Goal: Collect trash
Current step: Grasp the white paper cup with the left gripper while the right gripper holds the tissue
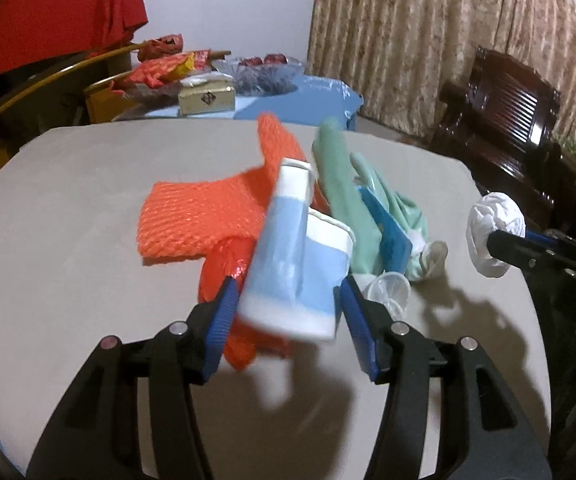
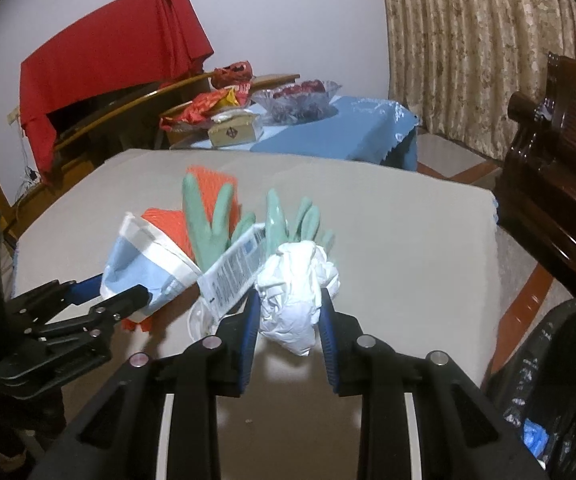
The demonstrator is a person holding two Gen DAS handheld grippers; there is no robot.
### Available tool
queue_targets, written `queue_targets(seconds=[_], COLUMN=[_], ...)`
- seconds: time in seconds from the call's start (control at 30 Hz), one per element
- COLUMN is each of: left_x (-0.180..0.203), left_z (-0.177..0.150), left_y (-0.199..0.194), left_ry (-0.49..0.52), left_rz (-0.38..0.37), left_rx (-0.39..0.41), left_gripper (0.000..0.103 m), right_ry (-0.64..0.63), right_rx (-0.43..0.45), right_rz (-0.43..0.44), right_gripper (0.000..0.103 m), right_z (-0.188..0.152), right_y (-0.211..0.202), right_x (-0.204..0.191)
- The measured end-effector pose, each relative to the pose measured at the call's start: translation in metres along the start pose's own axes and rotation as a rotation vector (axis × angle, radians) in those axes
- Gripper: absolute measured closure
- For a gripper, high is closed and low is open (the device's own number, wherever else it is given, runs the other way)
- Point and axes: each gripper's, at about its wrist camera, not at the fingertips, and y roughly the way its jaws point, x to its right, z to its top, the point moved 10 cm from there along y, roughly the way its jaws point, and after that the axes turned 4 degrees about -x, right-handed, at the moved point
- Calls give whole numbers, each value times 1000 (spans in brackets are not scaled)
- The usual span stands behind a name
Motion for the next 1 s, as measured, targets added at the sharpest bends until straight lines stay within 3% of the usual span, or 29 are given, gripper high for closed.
queue_targets(seconds=[0.1, 0.13, 0.17, 0.27, 0.67, 1.0], left_x=[2, 2, 3, 5, 21, 57], left_z=[-2, -2, -2, -2, 8, 18], left_y=[9, 11, 12, 9, -46, -77], left_ry=[7, 9, 12, 16, 43, 76], left_rz=[-3, -5, -7, -12, -20, -61], left_rx=[-18, -20, -22, -22, 71, 121], left_gripper=[50, 58, 74, 81, 82, 82], right_ry=[5, 4, 3, 4, -1, 19], right_rx=[-8, -9, -9, -3, 49, 124], right_rz=[-3, -3, -3, -2, 7, -13], right_gripper=[74, 74, 74, 74, 74, 74], right_z=[-2, -2, -2, -1, 9, 15], right_y=[2, 3, 2, 2, -24, -77], right_x=[3, 3, 3, 4, -2, 7])
